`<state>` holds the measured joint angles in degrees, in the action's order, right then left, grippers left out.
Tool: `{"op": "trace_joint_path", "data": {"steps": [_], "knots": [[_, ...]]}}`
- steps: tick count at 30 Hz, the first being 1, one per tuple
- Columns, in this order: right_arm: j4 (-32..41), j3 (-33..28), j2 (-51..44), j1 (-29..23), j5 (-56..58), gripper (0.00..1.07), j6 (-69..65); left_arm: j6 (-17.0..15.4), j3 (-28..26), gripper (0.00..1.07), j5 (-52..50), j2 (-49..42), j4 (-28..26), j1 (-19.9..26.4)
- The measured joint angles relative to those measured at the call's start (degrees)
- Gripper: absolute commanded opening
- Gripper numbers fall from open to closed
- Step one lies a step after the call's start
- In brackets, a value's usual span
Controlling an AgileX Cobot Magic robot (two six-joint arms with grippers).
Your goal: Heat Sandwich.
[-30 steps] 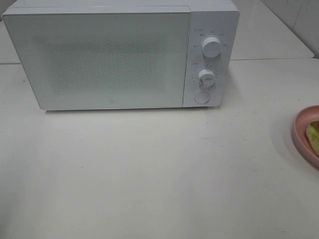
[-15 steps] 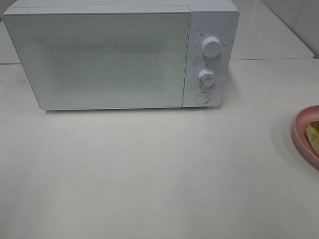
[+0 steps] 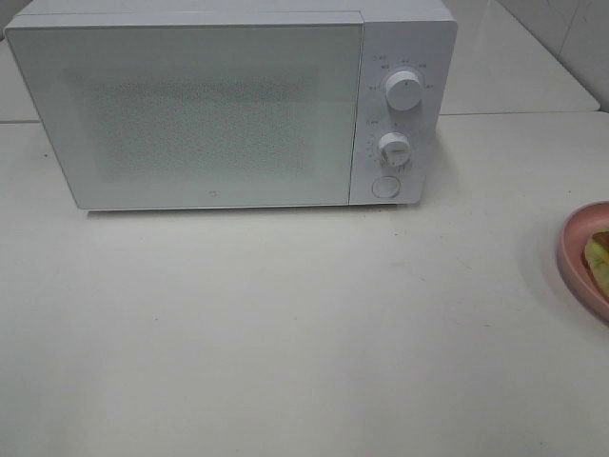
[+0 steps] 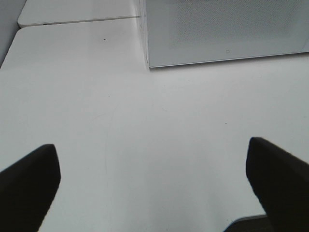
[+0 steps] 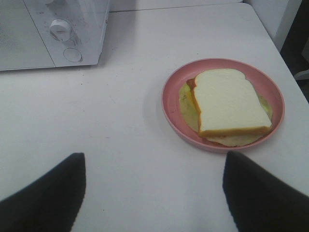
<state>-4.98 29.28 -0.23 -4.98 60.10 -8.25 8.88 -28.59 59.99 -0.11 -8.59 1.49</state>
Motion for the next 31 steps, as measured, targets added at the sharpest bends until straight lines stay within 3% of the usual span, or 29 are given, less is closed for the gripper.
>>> {"op": "trace_joint_path", "data": {"steps": [31], "knots": [[0.00, 0.00, 0.00, 0.00, 0.00, 0.75, 0.00, 0.00, 0.00, 1.00, 0.00, -0.06, 0.00, 0.00]]}}
